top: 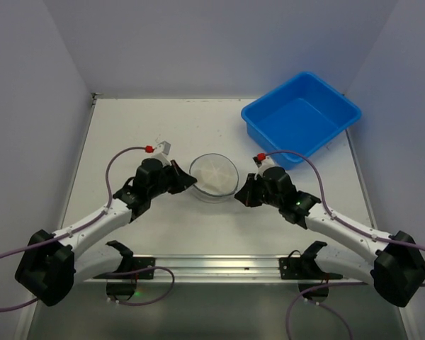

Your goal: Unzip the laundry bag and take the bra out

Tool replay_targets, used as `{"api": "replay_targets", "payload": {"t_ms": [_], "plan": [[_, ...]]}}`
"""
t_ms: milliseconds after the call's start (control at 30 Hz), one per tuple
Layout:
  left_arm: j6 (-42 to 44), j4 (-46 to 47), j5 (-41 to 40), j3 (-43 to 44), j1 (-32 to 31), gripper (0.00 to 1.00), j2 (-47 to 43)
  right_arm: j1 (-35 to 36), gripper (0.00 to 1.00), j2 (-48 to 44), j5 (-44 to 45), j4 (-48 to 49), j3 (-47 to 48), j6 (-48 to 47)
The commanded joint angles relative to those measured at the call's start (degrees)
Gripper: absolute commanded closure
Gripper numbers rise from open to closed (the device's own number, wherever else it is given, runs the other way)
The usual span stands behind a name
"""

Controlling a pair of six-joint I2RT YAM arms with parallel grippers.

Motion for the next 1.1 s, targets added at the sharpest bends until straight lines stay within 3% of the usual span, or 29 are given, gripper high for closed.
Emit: {"api": "replay_targets", "payload": {"t_ms": [0,100,167,267,300,400,600,767,833,967,1067], "plan": [[12.4,-2.5,1.3,5.9,2.3,1.0,4.4,-0.5,1.0,2.3,-2.8,-4.6,1.8,-7.3],[17.7,-4.4,3.0,12.5,2.9,0.99,10.5,2.3,1.0,5.7,-7.2,-1.7,4.9,-6.7],[18.3,-8.0,2.4,18.3,3.6,0.84,15.0,4.1,1.0,9.5,-8.9,0.6,7.6,-5.2],[14.0,-7.1,3.2,22.7,4.8,0.48,17.7,7.4,1.0,14.9,-11.8,6.4,11.6,-1.0],[12.9,-6.6,3.5,23.1,5.0,0.2,17.7,7.6,1.0,16.2,-11.9,8.5,12.7,0.5],[9.4,-9.7,2.3,24.2,5.1,0.01,16.3,7.8,1.0,20.0,-11.2,11.2,16.2,2.3],[4.0,-15.9,-2.6,17.1,5.1,0.0,8.6,7.8,1.0,23.8,-10.1,12.5,20.7,2.8],[-3.8,-5.6,6.9,8.8,4.8,0.09,4.9,8.0,1.0,24.6,-11.1,14.3,20.2,3.6],[-5.2,-1.3,8.4,7.1,3.9,0.15,5.4,8.1,1.0,24.8,-11.2,14.8,19.4,4.0],[-5.4,-1.1,5.8,7.3,0.7,0.26,7.3,8.3,1.0,24.3,-11.4,16.1,18.1,4.9],[-6.5,-0.5,4.9,6.3,0.0,0.43,8.5,8.4,1.0,24.0,-11.9,16.6,17.6,5.2]]}}
